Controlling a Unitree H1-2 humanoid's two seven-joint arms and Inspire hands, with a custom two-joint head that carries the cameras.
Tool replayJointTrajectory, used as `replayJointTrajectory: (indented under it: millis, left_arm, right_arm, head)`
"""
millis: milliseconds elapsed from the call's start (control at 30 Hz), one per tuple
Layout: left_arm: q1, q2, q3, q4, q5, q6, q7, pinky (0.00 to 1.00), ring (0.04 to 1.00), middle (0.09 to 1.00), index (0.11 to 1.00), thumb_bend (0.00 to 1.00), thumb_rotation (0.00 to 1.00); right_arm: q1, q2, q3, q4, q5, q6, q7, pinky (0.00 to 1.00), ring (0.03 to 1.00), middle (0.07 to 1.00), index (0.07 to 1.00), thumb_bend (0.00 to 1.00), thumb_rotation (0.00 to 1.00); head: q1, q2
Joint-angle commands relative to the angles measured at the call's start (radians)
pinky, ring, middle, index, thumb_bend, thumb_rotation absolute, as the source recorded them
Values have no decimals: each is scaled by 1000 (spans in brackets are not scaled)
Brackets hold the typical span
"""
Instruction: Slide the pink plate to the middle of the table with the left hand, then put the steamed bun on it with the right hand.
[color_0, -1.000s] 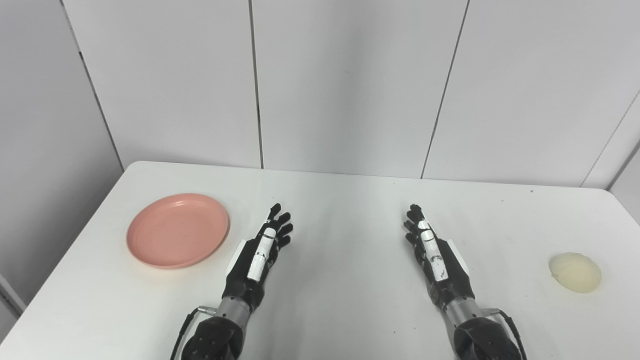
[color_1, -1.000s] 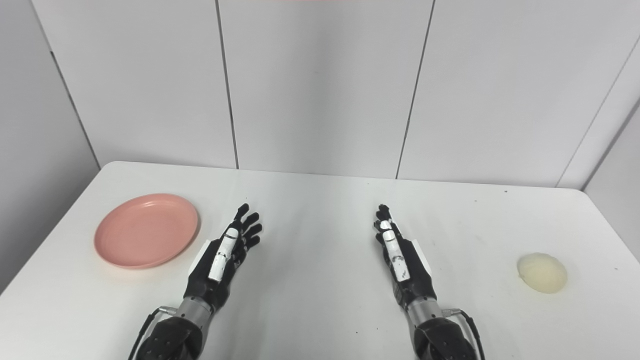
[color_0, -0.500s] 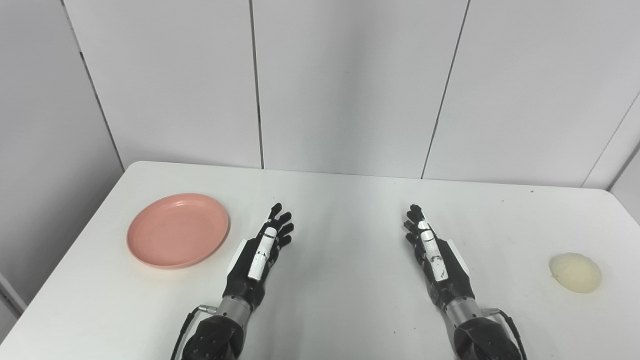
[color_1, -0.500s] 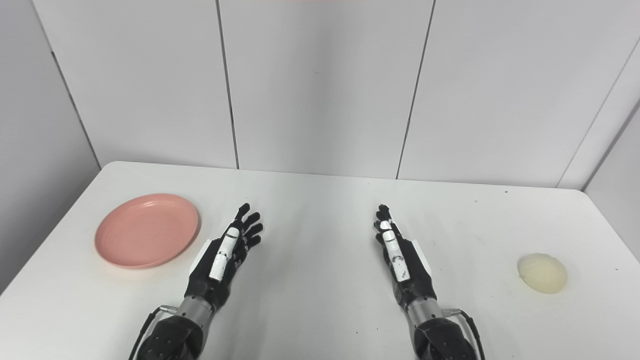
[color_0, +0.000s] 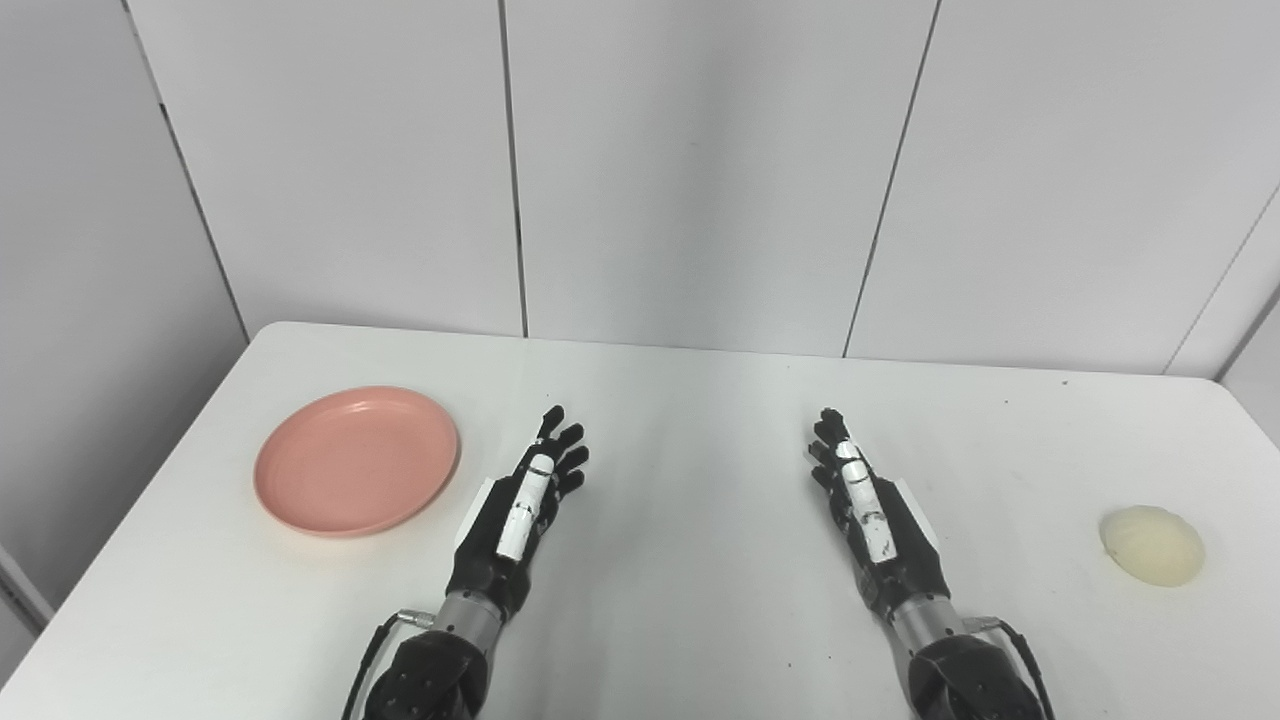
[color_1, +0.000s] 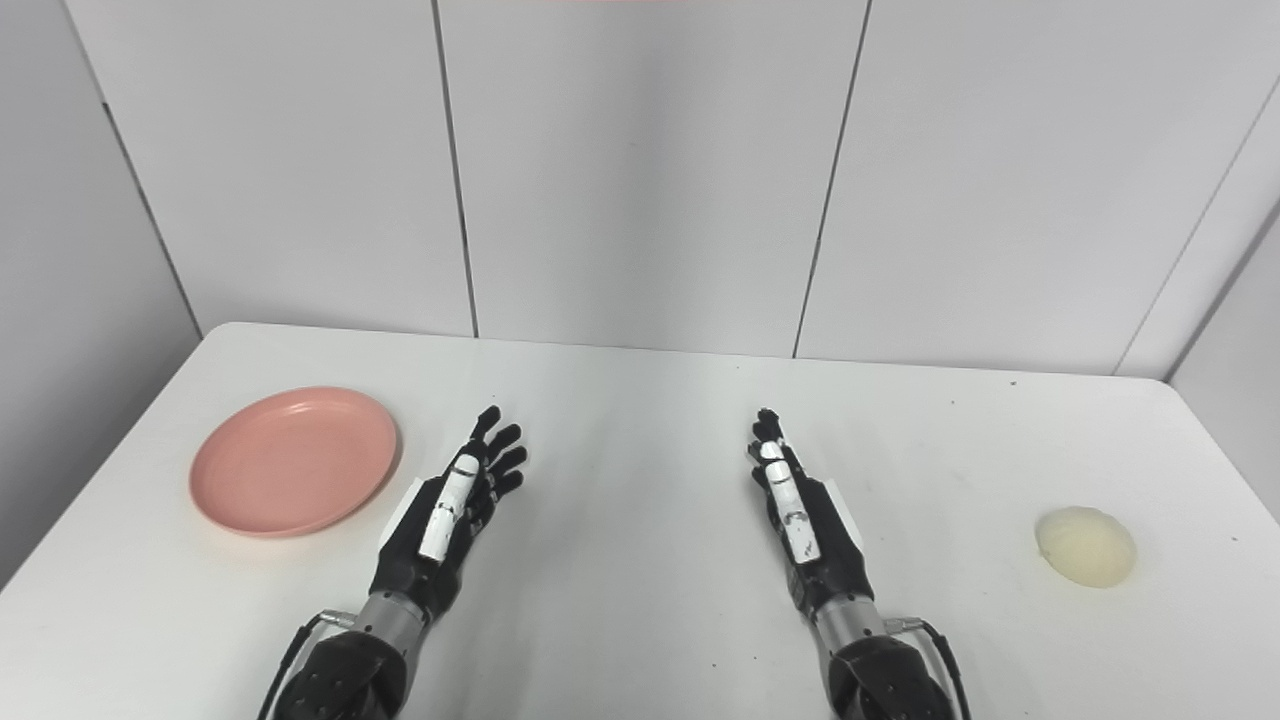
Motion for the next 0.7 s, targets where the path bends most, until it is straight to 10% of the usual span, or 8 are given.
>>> replayJointTrajectory:
  millis: [0,667]
  left_arm:
    - [87,4,-7,98,9,19,-3,931,940,961,979,482,1000]
    - [84,2,-9,103,9,20,-2,930,941,963,984,484,1000]
  right_arm:
    - [59,12,11,57,7,-6,18,1000,1000,1000,1000,261,1000]
    - [58,16,8,57,-2,2,2,1000,998,1000,1000,264,1000]
  head:
    - [1,1]
    - [10,1]
